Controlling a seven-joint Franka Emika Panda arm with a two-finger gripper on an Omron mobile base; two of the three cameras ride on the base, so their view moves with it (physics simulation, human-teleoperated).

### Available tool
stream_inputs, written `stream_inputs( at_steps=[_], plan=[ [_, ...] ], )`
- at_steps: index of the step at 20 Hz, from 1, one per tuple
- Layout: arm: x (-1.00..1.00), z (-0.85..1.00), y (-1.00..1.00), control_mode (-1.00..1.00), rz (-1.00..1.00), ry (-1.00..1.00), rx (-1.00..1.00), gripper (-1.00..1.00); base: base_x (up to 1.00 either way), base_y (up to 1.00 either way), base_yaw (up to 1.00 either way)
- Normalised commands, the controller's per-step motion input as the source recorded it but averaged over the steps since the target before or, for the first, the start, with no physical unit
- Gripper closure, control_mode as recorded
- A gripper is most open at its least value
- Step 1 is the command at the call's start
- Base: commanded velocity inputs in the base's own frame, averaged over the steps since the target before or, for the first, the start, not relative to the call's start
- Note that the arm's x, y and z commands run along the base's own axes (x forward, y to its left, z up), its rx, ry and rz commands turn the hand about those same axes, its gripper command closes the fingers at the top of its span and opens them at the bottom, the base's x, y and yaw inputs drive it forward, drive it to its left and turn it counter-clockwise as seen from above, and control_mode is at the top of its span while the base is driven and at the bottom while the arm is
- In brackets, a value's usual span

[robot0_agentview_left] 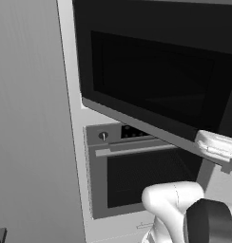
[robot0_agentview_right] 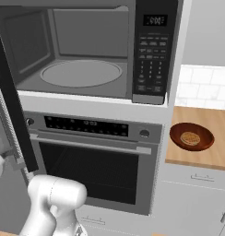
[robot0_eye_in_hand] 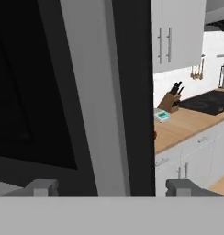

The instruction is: Open the microwave, place the bowl with waffle inside the microwave, then close the microwave door and turn it on.

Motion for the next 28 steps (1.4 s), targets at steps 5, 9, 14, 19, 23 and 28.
stream_inputs(
  at_steps=[5, 9, 14, 19, 23, 28],
  plan=[
    [-0.44, 0.16, 0.07, -1.0, 0.01, -0.09, -0.16, -1.0, 0.0, 0.0, 0.0],
    [-0.37, 0.49, 0.06, -1.0, 0.14, -0.13, -0.18, -1.0, 0.0, 0.0, 0.0],
    [-0.19, 0.67, -0.17, -1.0, 0.1, -0.05, -0.05, -1.0, 0.0, 0.0, 0.0],
    [0.47, 0.06, -0.55, -1.0, 0.1, 0.23, 0.21, -1.0, 0.0, 0.0, 0.0],
    [0.19, 0.0, -0.39, -1.0, 0.55, 0.18, 0.41, -1.0, 0.0, 0.0, 0.0],
    [0.0, 0.0, -0.15, -1.0, 0.72, 0.0, 0.46, -1.0, 0.0, 0.0, 0.0]
  ],
)
